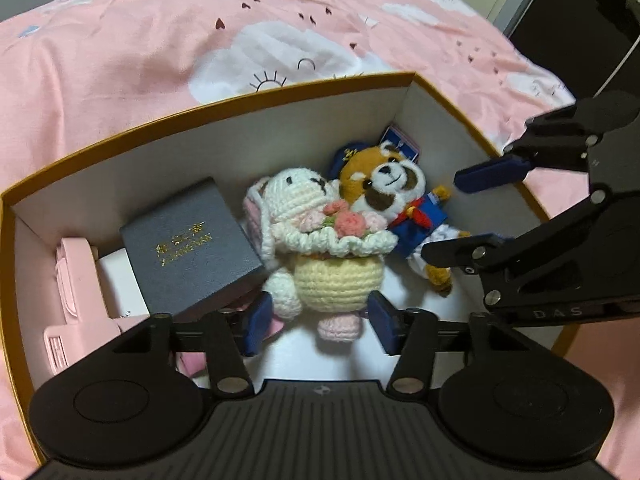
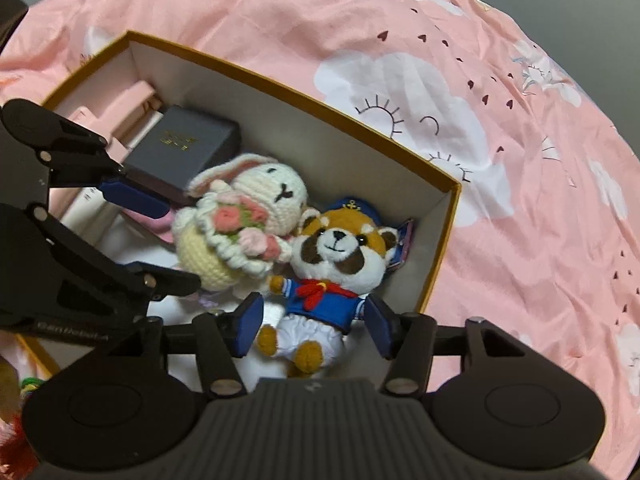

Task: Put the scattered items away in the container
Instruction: 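Open the left tool on the bunny while the right tool releases the sailor plush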

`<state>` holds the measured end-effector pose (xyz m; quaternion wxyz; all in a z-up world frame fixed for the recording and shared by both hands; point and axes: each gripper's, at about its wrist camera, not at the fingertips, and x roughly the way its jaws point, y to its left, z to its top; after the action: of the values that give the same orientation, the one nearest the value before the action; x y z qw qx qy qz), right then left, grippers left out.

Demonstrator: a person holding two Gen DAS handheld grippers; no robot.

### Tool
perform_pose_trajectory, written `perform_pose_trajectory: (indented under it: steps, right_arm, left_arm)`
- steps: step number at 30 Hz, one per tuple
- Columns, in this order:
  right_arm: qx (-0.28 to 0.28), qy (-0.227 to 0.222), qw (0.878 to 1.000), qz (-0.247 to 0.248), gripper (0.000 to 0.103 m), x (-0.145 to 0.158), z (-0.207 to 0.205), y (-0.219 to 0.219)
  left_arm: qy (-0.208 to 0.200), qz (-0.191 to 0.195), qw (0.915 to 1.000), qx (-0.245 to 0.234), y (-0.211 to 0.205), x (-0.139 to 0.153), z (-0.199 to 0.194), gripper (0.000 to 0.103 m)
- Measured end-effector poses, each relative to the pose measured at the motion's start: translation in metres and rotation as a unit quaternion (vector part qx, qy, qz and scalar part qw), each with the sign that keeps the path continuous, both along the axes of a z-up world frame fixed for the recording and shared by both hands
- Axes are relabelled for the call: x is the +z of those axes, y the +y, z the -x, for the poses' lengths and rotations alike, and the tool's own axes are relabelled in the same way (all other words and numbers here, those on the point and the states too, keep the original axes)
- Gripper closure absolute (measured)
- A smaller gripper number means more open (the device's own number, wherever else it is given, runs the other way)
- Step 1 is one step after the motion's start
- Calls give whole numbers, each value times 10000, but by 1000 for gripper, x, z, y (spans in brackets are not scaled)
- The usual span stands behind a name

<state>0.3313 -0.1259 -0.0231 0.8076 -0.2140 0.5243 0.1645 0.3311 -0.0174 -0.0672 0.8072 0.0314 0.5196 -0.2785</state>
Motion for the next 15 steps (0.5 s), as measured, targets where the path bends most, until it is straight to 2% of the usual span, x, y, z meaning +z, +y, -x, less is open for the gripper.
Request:
perform_pose_trajectory:
  steps: [3,8,11,13,15]
  right_arm:
    - [39,-69,9999,-97,49,5,6,-4]
    - [147,83,9992,-354,60,12,16,-7]
    - [276,121,9992,-246,69,8,19,0]
    - [395,146,9991,-61,79,1,20,7]
    - [530,166,9984,127,81,-6,22,13]
  left_arm:
    - [-102,-9,9999,-33,-3,3,2,56]
    - [-10,-87,9999,-63,-14,3,-1,62]
    - [31,-134,9999,24,-16,3,-1,64]
    - [-1,-175,9998,32,-18,3,0,64]
    - [-6,-175,9998,37,-18,2,-1,64]
